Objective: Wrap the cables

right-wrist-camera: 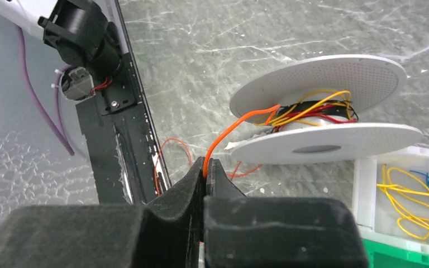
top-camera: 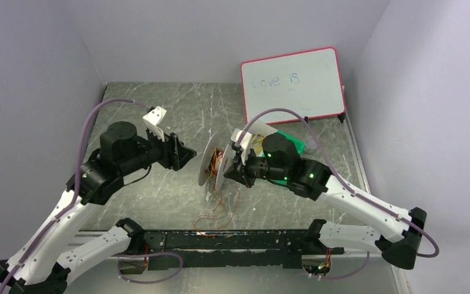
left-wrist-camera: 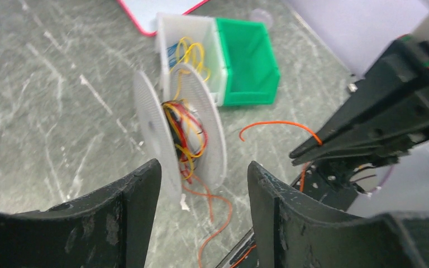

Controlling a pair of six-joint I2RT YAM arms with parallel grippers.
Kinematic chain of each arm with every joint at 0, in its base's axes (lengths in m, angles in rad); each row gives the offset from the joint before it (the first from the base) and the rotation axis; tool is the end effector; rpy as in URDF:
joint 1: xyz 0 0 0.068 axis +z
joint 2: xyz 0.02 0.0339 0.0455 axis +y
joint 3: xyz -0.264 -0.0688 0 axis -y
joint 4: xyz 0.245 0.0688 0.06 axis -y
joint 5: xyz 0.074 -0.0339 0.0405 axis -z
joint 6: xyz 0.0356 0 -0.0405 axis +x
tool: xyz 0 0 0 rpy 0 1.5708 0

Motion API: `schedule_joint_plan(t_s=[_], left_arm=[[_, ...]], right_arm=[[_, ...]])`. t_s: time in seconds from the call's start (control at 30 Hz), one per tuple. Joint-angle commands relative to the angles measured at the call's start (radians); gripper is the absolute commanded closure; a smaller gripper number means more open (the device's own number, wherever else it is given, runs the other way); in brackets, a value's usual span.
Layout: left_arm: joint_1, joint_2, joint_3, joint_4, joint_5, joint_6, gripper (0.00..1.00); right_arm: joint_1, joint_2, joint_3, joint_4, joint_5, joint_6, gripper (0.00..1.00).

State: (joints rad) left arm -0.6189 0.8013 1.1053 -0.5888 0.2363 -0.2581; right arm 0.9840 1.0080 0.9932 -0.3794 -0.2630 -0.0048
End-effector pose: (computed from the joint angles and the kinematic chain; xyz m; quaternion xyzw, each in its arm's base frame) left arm 0.1225 -0.0975 0.4032 0.2121 0.7691 -0.3382 0.4990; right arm 0.1169 0.1925 0.3515 -0.4554 0.6914 0.3550 0.4342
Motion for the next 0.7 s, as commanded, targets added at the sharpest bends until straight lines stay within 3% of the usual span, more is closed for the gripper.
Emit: schedule_joint_plan(t_s=[0.0,0.4,0.67], left_arm=[[0.000,0.020,-0.055,0.043,-0.145,0.005,0.37],[-0.001,0.091,-0.120,0.103,-0.086,0.037,0.38],[0.001,0.155,-0.107,0.140,-0.082,0.071,0.37]], right_arm=[[-0.016,0.081,0.074,-0.042,-0.060,0.025,1.00],[-0.199,0.232,0.145,-0.058,-0.434,0.231,1.00],[-0.269,0.350,0.216,-0.063,-0.487,0.404,1.00]])
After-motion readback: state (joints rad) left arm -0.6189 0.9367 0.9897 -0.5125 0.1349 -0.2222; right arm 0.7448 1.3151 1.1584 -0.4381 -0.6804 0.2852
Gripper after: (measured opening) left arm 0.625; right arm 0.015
